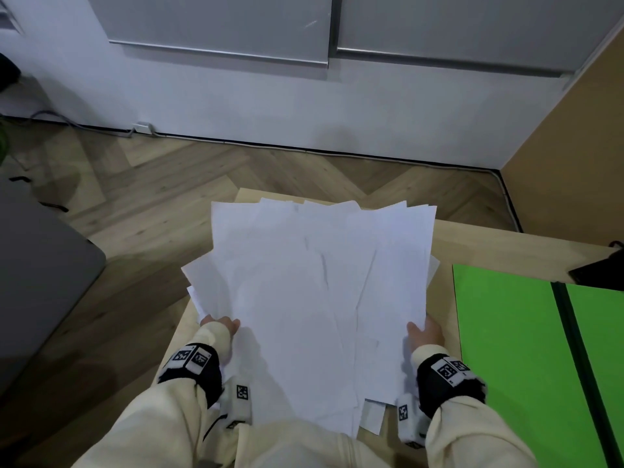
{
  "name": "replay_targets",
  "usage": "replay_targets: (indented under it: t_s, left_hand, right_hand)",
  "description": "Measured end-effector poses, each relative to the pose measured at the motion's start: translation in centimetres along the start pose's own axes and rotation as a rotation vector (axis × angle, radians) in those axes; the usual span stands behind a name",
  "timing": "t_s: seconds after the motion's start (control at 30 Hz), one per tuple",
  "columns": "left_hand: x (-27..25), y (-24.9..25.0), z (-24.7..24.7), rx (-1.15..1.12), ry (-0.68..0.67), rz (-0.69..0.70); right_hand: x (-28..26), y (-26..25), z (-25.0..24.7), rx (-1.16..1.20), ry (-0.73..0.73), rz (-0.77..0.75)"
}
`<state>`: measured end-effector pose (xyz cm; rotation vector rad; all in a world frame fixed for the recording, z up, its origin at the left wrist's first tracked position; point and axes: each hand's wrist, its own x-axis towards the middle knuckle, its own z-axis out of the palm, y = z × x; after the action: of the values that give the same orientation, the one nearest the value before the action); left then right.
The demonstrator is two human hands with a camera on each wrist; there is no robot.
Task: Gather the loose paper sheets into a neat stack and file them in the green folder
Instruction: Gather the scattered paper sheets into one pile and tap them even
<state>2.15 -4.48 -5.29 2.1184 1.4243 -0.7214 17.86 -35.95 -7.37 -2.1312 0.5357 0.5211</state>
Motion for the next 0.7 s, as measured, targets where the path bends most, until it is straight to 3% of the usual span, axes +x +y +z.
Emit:
replay_targets:
  t_s: [0.07, 0.2, 0.33, 0.37, 0.43, 0.6, 0.7]
  left_hand:
    - [-0.1, 0.0, -0.8, 0.032, -0.008, -0.069]
    - [-0.2, 1.4, -0.2, 0.146, -0.080, 0.046]
    - [-0.5, 3.3, 3.1, -0.005, -0.131, 0.098]
    - [-0.8, 3.5, 3.6, -0.118, -0.174, 0.101]
    - [-0.6, 4.2, 4.5, -0.495, -0.191, -0.037]
    - [0.6, 2.8, 3.8, -0.741, -0.107, -0.009]
    - [2.5, -0.4, 1.9, -0.768, 0.101, -0.049]
  right_hand:
    - [0.1, 0.5, -0.5, -0.022, -0.071, 0.001]
    - [-0.8, 0.8, 0.7, -0.050, -0.292, 0.027]
    - [-2.3, 1.0, 3.1, 0.106, -0.369, 0.044]
    - [-2.4, 1.0, 3.5, 0.134, -0.372, 0.040]
    - [-2.9, 0.9, 3.7, 0.092, -0.375, 0.013]
    - [-3.3, 0.2, 1.9, 0.154, -0.297, -0.044]
    - [-2.7, 0.3, 0.9, 0.204, -0.189, -0.026]
